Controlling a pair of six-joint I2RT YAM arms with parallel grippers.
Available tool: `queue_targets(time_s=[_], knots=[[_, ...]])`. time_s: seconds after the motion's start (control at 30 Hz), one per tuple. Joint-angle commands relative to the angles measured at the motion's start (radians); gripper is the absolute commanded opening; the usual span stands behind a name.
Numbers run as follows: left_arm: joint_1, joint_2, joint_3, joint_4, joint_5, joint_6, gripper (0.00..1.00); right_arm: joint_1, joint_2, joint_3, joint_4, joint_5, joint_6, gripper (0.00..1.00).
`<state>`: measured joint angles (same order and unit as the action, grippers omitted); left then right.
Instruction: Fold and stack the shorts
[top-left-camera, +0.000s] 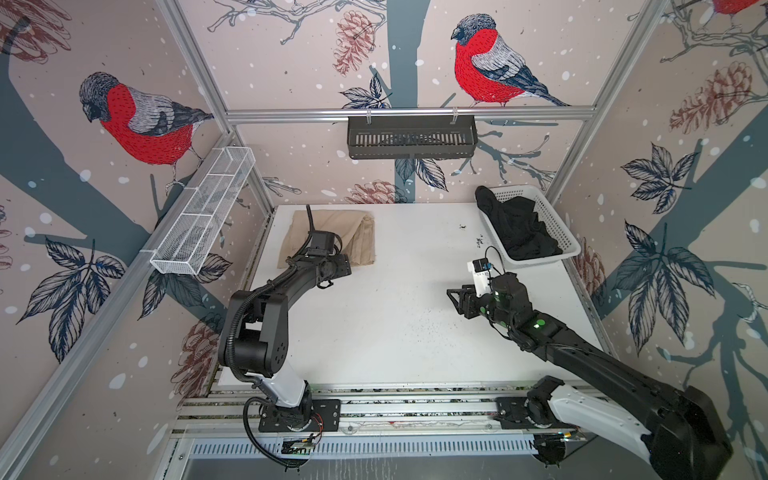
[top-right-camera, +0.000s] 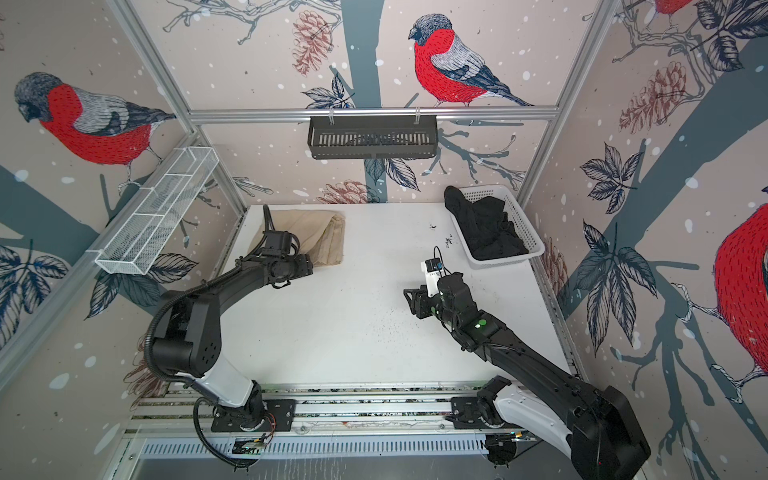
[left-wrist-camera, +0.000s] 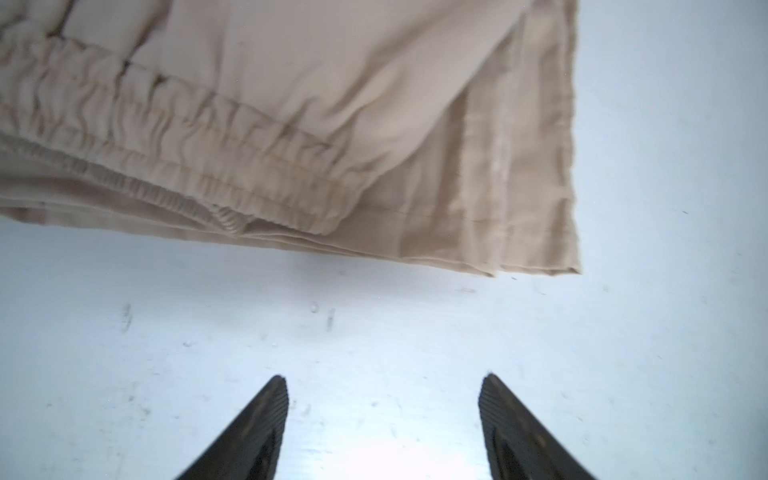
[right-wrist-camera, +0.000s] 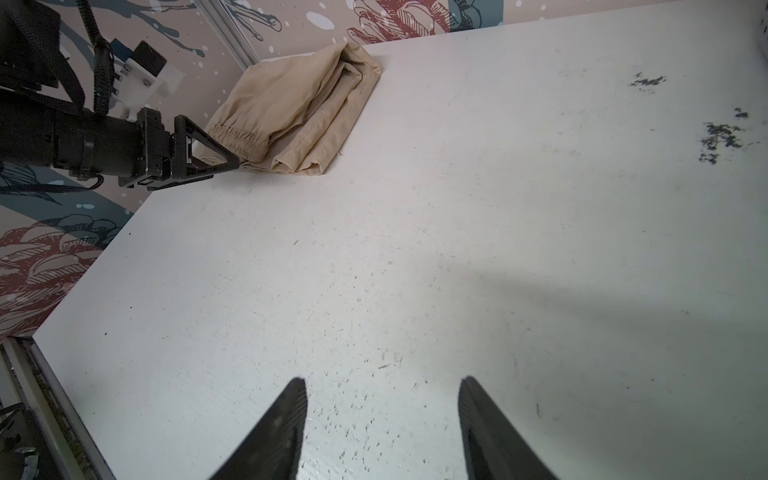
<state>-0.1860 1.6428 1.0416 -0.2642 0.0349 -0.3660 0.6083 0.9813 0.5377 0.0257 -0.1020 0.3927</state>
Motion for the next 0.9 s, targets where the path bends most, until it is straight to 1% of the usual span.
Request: queue_targets(time_s=[0.0,0.07,0.17,0.23,0.27,0.33,0.4,0.47,0.63,0.87], knots=[[-0.069,0.015,0.058,-0.026,0.065,0.01,0.6,-0.002,0.011,0.0,0.034,-0.003,-0.005,0.6],[-0.114,0.058,0.112,0.008,0.124,0.019,0.43,-0.001,0.012,0.001,0.038,-0.005,-0.005,0.6],[-0.175,0.155,0.221,0.037,0.178,0.038,0.14,-0.001,0.001,-0.008,0.045,0.003,-0.004,0.6],[-0.193,0.233,0.292,0.052,0.209,0.044,0.02,-0.001,-0.011,-0.015,0.046,0.01,-0.002,0.6],[-0.195,0.274,0.328,0.062,0.233,0.046,0.0,-0.001,-0.017,-0.018,0.048,0.011,0.001,0.6],[-0.195,0.351,0.398,0.054,0.242,0.049,0.0,-0.002,-0.03,-0.024,0.042,0.014,0.003,0.6],[-0.196,0.423,0.477,0.002,0.205,0.067,0.0,-0.001,-0.049,-0.029,0.027,0.022,0.005,0.6],[-0.196,0.467,0.524,-0.029,0.17,0.091,0.0,-0.002,-0.069,-0.039,0.017,0.036,0.007,0.6],[-0.185,0.544,0.594,-0.056,0.106,0.124,0.0,-0.007,-0.109,-0.074,0.028,0.055,0.021,0.61],[-0.138,0.62,0.654,-0.074,0.111,0.128,0.0,-0.012,-0.112,-0.065,0.008,0.06,0.021,0.61]])
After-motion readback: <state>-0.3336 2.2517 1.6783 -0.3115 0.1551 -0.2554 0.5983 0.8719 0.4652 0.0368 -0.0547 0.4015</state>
